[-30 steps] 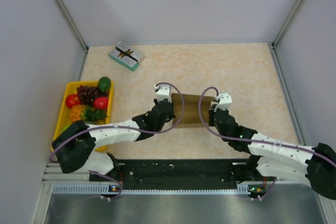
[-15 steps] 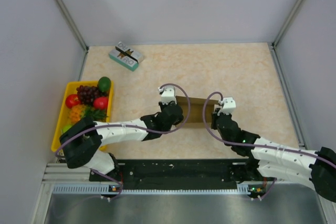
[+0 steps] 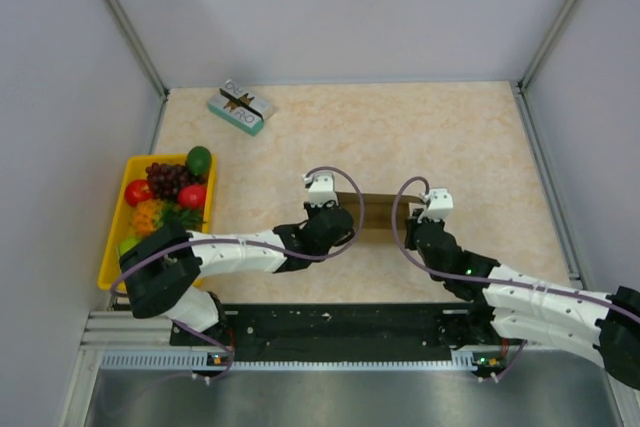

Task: Fold the paper box

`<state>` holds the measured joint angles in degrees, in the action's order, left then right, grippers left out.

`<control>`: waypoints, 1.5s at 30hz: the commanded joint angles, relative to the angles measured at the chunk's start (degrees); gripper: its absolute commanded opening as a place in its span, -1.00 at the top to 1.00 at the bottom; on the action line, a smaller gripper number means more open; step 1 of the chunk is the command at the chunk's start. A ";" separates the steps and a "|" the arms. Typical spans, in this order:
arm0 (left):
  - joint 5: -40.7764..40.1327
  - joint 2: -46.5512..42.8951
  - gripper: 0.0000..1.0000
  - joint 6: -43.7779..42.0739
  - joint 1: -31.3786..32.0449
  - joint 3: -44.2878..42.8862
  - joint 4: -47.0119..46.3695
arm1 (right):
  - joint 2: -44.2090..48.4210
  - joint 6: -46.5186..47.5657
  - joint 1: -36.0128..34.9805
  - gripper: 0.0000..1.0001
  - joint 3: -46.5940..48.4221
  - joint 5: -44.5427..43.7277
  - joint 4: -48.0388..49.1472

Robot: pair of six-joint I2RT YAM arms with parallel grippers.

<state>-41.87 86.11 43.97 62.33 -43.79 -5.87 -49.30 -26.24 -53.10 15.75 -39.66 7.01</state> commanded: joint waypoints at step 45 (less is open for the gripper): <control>-6.65 2.40 0.80 3.94 4.82 3.19 2.18 | -16.96 -30.09 31.75 0.07 37.43 67.96 -14.31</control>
<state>-48.18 87.07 47.94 66.87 -39.75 -6.17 -63.61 -50.94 -20.01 54.65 21.21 -17.96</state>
